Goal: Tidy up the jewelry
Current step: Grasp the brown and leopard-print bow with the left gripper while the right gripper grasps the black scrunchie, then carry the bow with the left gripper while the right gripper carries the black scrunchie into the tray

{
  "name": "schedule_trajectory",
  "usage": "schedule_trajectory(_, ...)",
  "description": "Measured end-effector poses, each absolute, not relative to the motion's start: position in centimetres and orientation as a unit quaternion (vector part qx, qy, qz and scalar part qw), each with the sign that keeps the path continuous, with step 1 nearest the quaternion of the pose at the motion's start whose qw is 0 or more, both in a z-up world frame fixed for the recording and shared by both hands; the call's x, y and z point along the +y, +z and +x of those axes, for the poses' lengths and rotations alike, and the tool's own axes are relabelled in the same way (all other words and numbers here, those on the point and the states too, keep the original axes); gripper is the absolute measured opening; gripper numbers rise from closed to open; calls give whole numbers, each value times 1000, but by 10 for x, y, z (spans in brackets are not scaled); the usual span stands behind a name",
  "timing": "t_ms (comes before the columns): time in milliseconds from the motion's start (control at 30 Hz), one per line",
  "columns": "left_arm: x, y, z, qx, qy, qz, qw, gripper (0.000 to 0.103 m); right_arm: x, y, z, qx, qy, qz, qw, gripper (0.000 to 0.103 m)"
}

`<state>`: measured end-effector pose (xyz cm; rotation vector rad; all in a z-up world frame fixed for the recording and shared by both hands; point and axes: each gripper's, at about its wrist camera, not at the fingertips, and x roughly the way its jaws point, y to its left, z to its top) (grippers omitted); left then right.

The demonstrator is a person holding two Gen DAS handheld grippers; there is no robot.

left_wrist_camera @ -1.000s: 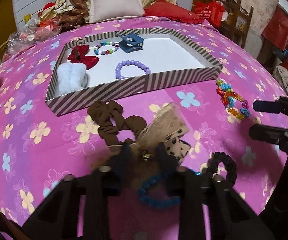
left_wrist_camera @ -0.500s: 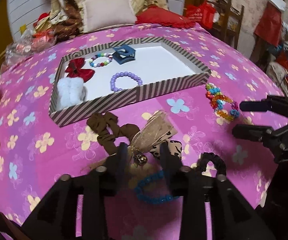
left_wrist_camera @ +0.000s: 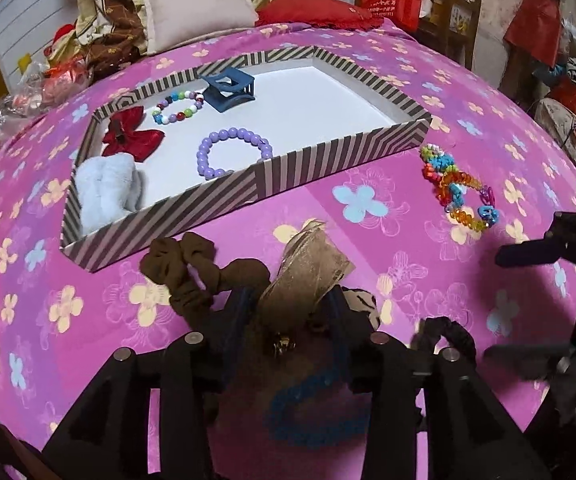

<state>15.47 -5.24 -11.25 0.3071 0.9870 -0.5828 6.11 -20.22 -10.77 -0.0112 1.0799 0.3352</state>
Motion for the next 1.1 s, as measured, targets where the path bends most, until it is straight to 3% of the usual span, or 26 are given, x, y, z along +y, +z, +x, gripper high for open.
schedule_trajectory(67,-55,-114,153,462,-274,154,829,26,-193,-111,62,508,166,-17,845,70)
schedule_trajectory(133,-56,-115,153,463,-275,159,828,27,-180,-117,63,509,170,-44,843,55)
schedule_trajectory(267,-53,-116,157,469,-278,146,826,26,-163,-125,60,491,162,-103,850,38)
schedule_trajectory(333,-54,-117,157,468,-272,147,828,24,-159,-124,58,480,161,-119,854,7)
schedule_trajectory(367,-54,-117,157,466,-267,147,831,15,-158,-124,57,478,152,-126,856,5)
schedule_trajectory(500,-42,-112,160,469,-261,106,837,2,-166,-120,56,472,152,-109,862,4)
schedule_trajectory(1100,-28,-20,150,412,-241,33,878,1,-214,-32,78,391,129,-52,910,4)
